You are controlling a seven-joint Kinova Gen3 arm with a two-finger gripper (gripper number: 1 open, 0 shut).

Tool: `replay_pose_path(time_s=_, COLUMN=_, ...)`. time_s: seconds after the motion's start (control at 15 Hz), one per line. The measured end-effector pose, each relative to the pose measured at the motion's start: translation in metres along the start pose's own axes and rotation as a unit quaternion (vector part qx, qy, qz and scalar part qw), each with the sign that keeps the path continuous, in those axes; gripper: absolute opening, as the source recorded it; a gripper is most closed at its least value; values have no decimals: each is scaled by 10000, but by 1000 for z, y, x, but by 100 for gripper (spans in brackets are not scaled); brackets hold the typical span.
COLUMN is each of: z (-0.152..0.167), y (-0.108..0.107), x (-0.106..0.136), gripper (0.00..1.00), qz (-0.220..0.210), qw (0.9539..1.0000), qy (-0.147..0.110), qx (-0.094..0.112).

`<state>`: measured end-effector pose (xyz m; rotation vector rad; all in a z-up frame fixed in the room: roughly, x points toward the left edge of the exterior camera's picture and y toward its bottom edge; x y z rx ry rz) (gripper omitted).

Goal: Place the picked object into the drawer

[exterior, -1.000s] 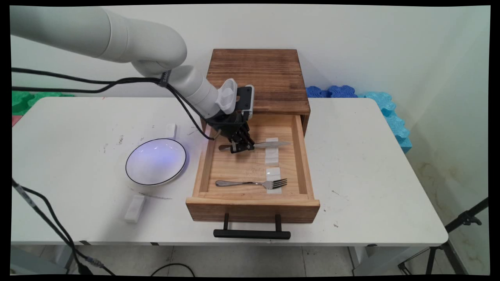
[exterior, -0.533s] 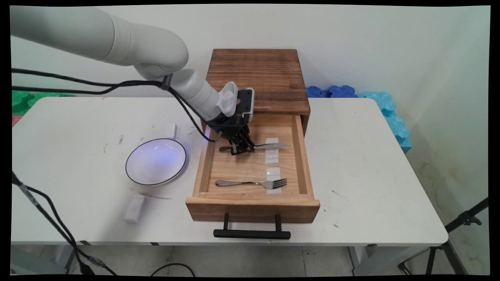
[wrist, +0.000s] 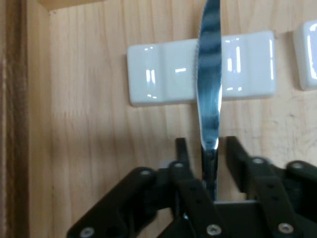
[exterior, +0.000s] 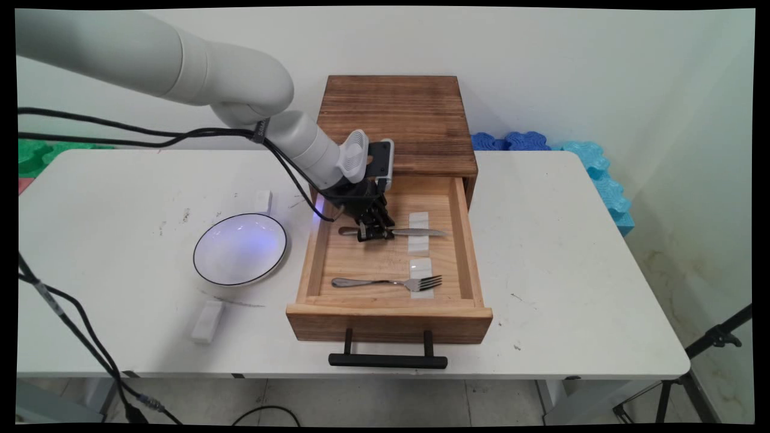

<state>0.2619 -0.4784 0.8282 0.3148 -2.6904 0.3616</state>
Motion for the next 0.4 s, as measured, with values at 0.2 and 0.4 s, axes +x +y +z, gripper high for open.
replay_pose_path(time_s=0.2, z=2, y=0, x=0, gripper=100, qz=-1, qw=10000, qy=13, qx=-7)
replay_pose_path(time_s=0.4, z=4, y=1, x=0, gripper=100, qz=3, qw=10000, qy=27, qx=-17)
